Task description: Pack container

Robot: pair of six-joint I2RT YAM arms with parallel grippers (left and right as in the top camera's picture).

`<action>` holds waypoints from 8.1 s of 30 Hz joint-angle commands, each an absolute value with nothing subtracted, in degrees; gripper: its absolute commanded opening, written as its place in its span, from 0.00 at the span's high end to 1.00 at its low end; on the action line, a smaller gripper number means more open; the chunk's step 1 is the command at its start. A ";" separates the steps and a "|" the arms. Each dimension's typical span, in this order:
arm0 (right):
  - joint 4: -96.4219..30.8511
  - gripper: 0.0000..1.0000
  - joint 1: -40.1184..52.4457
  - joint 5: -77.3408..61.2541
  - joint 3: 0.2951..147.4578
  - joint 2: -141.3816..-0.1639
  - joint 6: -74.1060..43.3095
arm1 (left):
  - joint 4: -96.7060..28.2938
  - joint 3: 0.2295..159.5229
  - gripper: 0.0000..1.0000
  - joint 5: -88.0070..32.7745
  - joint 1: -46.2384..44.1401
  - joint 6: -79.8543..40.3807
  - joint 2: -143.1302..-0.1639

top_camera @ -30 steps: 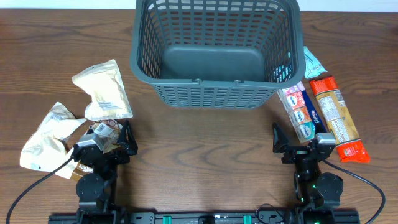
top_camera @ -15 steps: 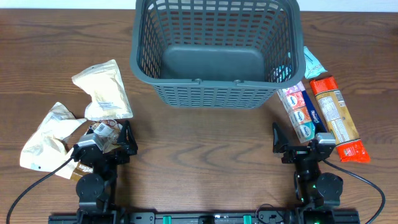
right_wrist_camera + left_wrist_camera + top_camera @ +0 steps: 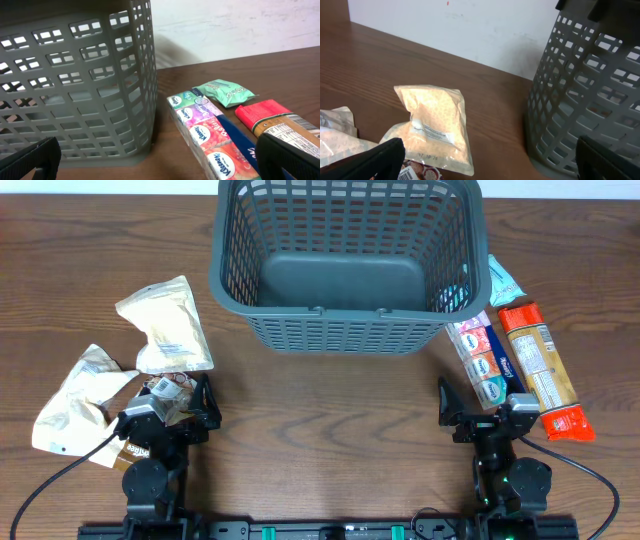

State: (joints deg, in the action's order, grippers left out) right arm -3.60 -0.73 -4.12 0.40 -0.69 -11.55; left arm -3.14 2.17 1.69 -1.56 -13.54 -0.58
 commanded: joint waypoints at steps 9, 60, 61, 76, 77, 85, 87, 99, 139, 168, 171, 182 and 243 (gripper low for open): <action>-3.81 0.01 -1.13 -4.51 0.30 -0.38 -11.31 | -3.97 0.23 0.01 2.13 -1.69 -13.85 -0.23; -41.21 0.01 -1.04 -21.23 54.76 -25.93 -12.38 | -42.09 60.07 0.01 -15.03 -1.87 -14.06 -33.89; -44.14 0.01 -1.04 -21.21 58.06 -27.97 -12.36 | -44.73 63.09 0.01 -15.03 -1.87 -14.06 -35.86; -67.29 0.01 -1.10 -19.07 88.77 -48.12 -8.51 | -61.63 87.48 0.01 -15.86 -1.85 -13.17 -45.71; -68.01 0.01 -1.10 -16.93 88.77 -48.14 -8.51 | -62.92 87.48 0.01 -15.81 -1.85 -12.86 -45.65; -75.64 0.01 -1.10 -6.00 88.77 -48.45 -10.68 | -67.31 87.46 0.01 -15.53 -1.85 -2.52 -45.74; -76.44 0.01 -1.17 -5.50 88.82 -48.93 -10.66 | -67.88 87.46 0.01 -15.33 -1.85 -2.02 -46.00; -87.18 0.01 -8.69 -5.39 92.20 -62.50 -4.12 | -71.66 87.44 0.01 -15.16 -1.85 2.83 -47.99; -71.55 0.01 -33.56 -17.06 105.25 -100.27 34.50 | -73.71 87.46 0.01 -13.23 -1.85 2.79 -50.22; -76.66 0.01 -16.53 -5.06 105.21 -111.90 32.10 | -74.19 87.44 0.01 -12.78 -1.85 2.79 -53.39; -75.99 0.01 -16.53 -4.51 105.19 -111.90 29.76 | -74.19 87.44 0.01 -12.78 -1.85 2.79 -53.41; -70.65 0.01 -14.85 -7.31 97.14 -111.87 25.32 | -74.19 87.44 0.01 -12.78 -1.85 2.81 -53.43; -61.91 0.01 -15.99 -10.74 83.11 -112.05 32.62 | -76.03 87.44 0.01 -12.82 -1.85 2.81 -53.49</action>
